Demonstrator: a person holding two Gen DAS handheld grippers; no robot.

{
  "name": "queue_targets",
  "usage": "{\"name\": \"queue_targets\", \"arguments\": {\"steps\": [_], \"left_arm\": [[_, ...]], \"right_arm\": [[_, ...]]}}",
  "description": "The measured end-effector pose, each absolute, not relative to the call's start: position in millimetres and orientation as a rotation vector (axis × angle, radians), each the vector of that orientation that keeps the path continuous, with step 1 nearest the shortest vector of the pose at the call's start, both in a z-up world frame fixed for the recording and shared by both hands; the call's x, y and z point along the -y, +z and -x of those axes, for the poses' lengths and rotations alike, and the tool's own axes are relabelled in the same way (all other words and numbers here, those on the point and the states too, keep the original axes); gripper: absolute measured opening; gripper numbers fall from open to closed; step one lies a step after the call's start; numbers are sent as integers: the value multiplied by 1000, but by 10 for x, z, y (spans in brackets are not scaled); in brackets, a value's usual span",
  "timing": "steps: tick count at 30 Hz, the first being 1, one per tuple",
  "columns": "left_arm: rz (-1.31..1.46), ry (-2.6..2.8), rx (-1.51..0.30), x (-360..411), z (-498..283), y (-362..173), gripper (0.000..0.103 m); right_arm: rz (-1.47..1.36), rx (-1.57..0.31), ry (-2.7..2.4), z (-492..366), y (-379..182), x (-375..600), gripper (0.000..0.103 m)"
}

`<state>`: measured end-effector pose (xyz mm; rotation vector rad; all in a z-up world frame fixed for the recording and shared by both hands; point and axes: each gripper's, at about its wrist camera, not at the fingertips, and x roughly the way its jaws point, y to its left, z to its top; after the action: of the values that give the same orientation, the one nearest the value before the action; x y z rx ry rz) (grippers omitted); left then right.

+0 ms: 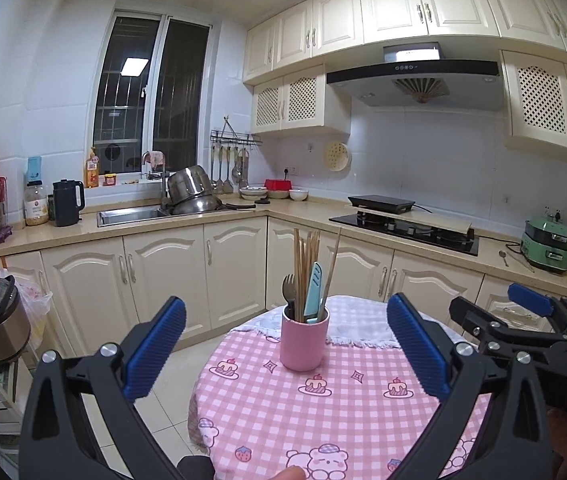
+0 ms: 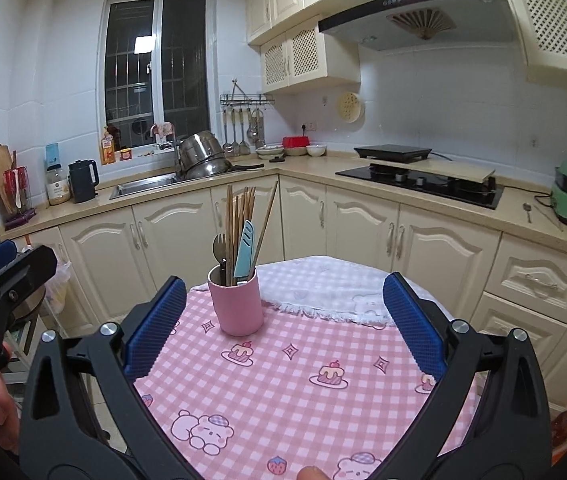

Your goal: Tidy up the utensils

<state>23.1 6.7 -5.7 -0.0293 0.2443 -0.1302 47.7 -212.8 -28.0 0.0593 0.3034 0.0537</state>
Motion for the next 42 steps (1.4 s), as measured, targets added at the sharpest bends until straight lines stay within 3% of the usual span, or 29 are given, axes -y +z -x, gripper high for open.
{"name": "queue_targets", "arguments": {"steps": [42], "left_arm": [[32, -140, -262, -97, -10, -64, 98]], "right_arm": [[-59, -284, 56, -265, -183, 2085, 97]]}}
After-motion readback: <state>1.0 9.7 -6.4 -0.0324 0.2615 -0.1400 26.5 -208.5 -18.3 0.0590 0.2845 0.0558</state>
